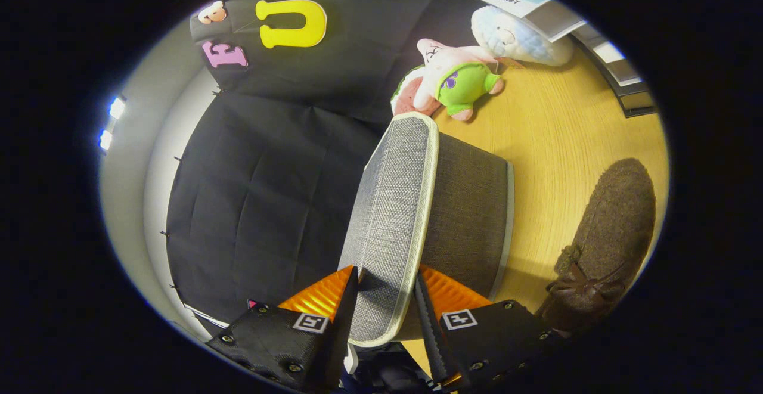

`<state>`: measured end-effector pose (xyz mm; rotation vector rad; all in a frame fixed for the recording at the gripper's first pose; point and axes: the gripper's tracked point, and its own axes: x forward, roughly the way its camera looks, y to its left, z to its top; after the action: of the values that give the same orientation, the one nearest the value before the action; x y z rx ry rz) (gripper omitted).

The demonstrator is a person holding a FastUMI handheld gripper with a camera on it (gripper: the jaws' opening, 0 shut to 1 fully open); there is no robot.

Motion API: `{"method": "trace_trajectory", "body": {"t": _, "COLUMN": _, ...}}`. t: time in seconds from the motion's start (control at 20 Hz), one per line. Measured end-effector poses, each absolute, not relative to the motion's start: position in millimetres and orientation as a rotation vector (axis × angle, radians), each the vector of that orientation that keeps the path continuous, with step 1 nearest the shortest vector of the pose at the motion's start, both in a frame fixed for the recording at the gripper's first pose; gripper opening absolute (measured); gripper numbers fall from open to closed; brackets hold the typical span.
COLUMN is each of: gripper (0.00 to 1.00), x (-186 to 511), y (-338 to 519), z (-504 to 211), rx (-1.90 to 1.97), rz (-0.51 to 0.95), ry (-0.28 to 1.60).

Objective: Open the storage box then place both shoes into the box .Put the left shoe in first, then the right shoe, with the right side of both shoes facing outward in a uniform manner.

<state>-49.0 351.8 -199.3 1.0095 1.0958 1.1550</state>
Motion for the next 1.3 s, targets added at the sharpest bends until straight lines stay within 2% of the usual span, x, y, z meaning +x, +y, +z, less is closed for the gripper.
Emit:
{"method": "trace_trajectory", "body": {"t": 0.1, "gripper": 0.26, "x": -33, "y": 342, "z": -187, "rx": 1.084, "rz": 1.111, "ry": 1.059}}
{"method": "trace_trajectory", "body": {"t": 0.15, "gripper": 0.07, "x": -35, "y": 345, "z": -186, "rx": 1.104, "rz": 1.116, "ry": 1.074}}
{"method": "trace_trajectory", "body": {"t": 0.3, "gripper": 0.06, "x": -40, "y": 344, "z": -181, "rx": 1.115, "rz": 1.110, "ry": 1.111}}
{"method": "trace_trajectory", "body": {"t": 0.35, "gripper": 0.00, "x": -39, "y": 346, "z": -181, "rx": 1.110, "rz": 1.094, "ry": 1.128}}
{"method": "trace_trajectory", "body": {"t": 0.65, "gripper": 0.00, "x": -35, "y": 348, "z": -158, "rx": 1.041, "rz": 1.067, "ry": 1.114}}
{"method": "trace_trajectory", "body": {"t": 1.3, "gripper": 0.00, "x": -33, "y": 409, "z": -47, "rx": 0.937, "rz": 1.177, "ry": 0.984}}
